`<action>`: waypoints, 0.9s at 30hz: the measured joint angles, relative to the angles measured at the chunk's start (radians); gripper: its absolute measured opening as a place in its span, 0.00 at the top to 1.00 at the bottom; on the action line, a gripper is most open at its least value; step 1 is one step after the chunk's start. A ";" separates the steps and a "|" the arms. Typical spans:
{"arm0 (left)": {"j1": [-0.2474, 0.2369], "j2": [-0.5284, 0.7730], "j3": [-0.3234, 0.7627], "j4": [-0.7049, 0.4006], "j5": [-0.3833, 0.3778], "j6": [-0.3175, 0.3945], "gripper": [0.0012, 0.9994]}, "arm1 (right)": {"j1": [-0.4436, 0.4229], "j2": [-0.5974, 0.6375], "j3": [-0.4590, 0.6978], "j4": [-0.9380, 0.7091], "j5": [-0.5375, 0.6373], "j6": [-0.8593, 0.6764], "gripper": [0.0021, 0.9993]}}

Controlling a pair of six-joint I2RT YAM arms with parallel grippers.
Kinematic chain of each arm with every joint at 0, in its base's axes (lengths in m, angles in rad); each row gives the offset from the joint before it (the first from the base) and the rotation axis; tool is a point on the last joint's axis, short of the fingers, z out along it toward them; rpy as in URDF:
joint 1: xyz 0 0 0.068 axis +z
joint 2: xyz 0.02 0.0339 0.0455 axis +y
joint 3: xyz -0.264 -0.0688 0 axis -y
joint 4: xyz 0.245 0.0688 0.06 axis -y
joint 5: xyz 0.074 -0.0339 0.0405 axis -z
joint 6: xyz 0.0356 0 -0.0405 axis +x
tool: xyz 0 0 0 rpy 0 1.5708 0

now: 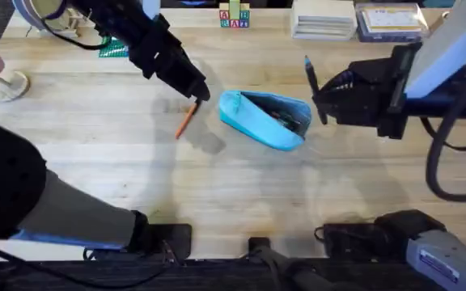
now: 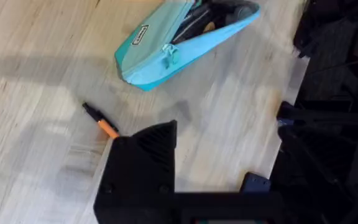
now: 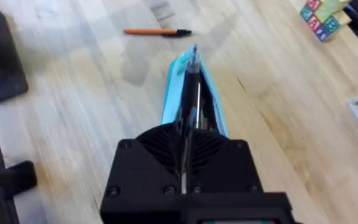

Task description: Unzip the bag, pick up the pens from the table one at a time and place them inside, then zip the bag closed.

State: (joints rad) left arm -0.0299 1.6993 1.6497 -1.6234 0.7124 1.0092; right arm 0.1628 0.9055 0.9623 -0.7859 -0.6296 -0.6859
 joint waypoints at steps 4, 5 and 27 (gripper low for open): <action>0.000 0.000 0.000 0.000 0.000 0.000 0.01 | 0.028 0.054 0.001 0.000 0.000 -0.043 0.97; 0.000 0.000 0.000 0.000 0.000 0.000 0.01 | 0.032 0.074 0.001 0.001 0.000 -0.049 0.97; 0.000 0.000 0.000 0.000 0.000 0.000 0.00 | 0.088 0.370 0.001 0.157 0.039 -0.075 0.97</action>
State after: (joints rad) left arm -0.0299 1.6993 1.6497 -1.6234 0.7124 1.0088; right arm 0.2504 1.2757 0.9630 -0.6285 -0.5904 -0.7609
